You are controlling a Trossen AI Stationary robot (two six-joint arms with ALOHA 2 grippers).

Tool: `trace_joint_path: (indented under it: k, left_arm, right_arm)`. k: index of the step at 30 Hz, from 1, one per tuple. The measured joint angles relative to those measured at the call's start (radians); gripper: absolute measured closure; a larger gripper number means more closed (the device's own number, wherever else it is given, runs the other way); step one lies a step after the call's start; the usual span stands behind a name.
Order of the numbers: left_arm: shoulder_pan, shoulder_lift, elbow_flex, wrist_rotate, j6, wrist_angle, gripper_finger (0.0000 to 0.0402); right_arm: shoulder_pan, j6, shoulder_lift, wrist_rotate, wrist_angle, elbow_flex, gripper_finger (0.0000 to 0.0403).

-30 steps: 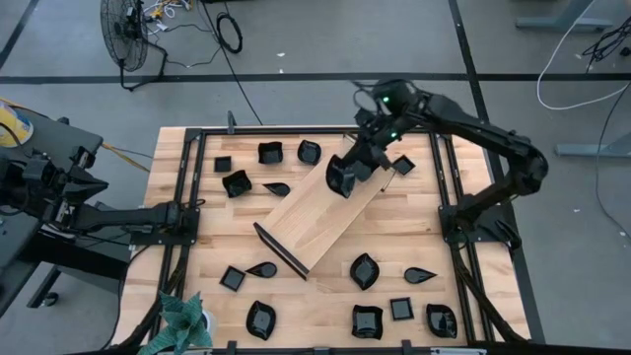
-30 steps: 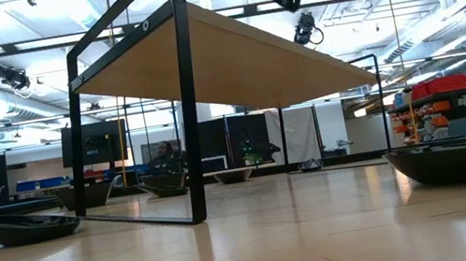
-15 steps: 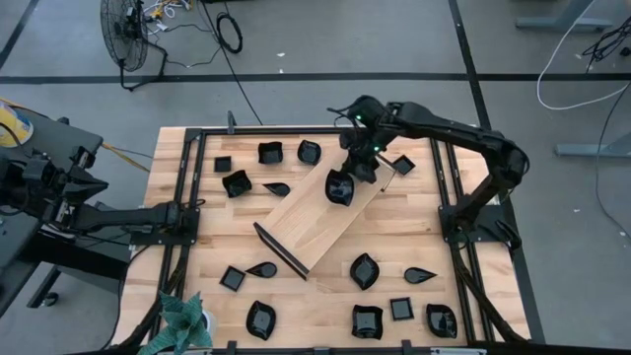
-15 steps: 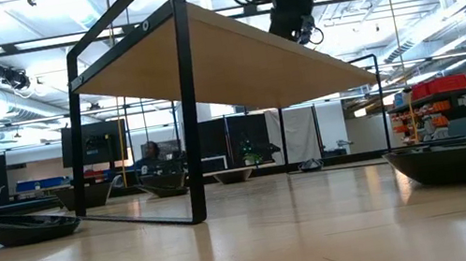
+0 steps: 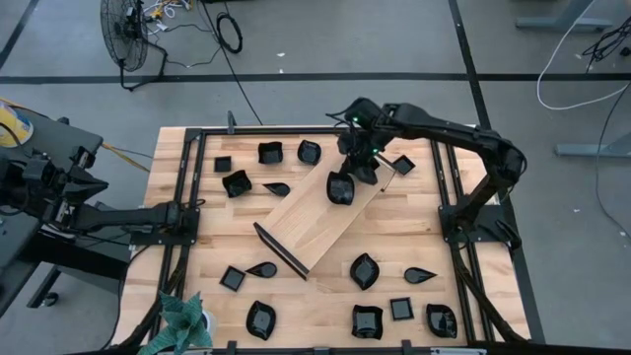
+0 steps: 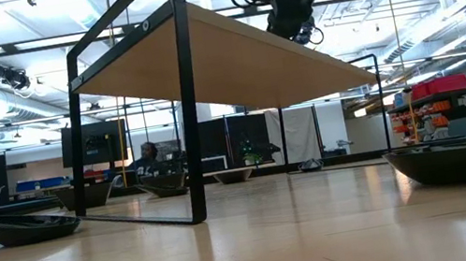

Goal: Pick & Place Mini shaped plates
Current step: Put the black leaf shaped bowl on the shelf

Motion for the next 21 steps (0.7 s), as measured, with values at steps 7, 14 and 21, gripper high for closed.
trace_joint_path:
  k: [7,14,21]
  left_arm:
    - [0.0,0.0,0.0,0.0,0.0,0.0,0.0376]
    - [0.0,0.0,0.0,0.0,0.0,0.0,0.0376]
    - [0.0,0.0,0.0,0.0,0.0,0.0,0.0376]
  right_arm:
    - [0.028,-0.043,0.0,0.009,0.0,0.0,0.0403]
    - [0.033,-0.051,0.002,0.041,0.004,0.0,0.0403]
    - [0.039,-0.053,0.016,0.06,0.005,-0.002,0.0403]
